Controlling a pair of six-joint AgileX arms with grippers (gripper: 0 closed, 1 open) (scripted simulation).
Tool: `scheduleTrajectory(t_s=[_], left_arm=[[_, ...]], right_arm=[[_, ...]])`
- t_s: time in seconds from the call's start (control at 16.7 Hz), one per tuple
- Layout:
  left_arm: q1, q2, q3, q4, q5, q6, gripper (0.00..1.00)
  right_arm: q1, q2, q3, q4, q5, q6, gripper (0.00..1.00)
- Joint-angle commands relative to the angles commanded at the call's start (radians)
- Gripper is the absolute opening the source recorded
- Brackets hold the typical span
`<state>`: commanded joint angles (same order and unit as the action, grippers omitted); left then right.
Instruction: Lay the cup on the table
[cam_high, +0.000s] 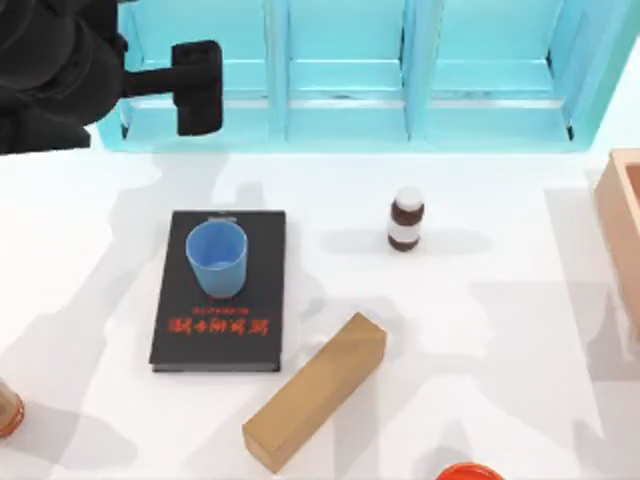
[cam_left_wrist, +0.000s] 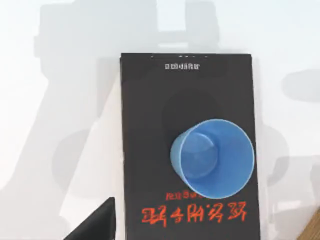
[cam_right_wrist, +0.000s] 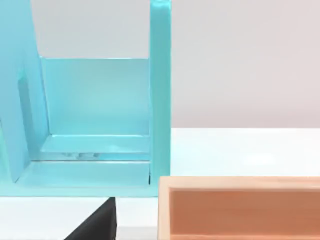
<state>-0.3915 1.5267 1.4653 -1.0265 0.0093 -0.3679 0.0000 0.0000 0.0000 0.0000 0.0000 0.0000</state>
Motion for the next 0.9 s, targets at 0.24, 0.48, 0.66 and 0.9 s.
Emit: scheduleTrajectory(t_s=[0.24, 0.48, 0.66, 0.9], left_arm=[[-0.082, 0.343, 0.313, -0.226, -0.001, -0.076, 1.0], [-0.131, 0.542, 0.483, -0.378, -0.007, -0.125, 1.0], [-0.142, 0.583, 0.515, -0.414, -0.01, -0.136, 1.0], [-0.137, 0.581, 0.512, -0.412, -0.009, -0.135, 1.0]], right_arm=[[0.0, 0.0, 0.0, 0.0, 0.0, 0.0, 1.0], [0.0, 0.0, 0.0, 0.0, 0.0, 0.0, 1.0], [0.0, 0.0, 0.0, 0.0, 0.0, 0.0, 1.0], [0.0, 0.0, 0.0, 0.0, 0.0, 0.0, 1.0]])
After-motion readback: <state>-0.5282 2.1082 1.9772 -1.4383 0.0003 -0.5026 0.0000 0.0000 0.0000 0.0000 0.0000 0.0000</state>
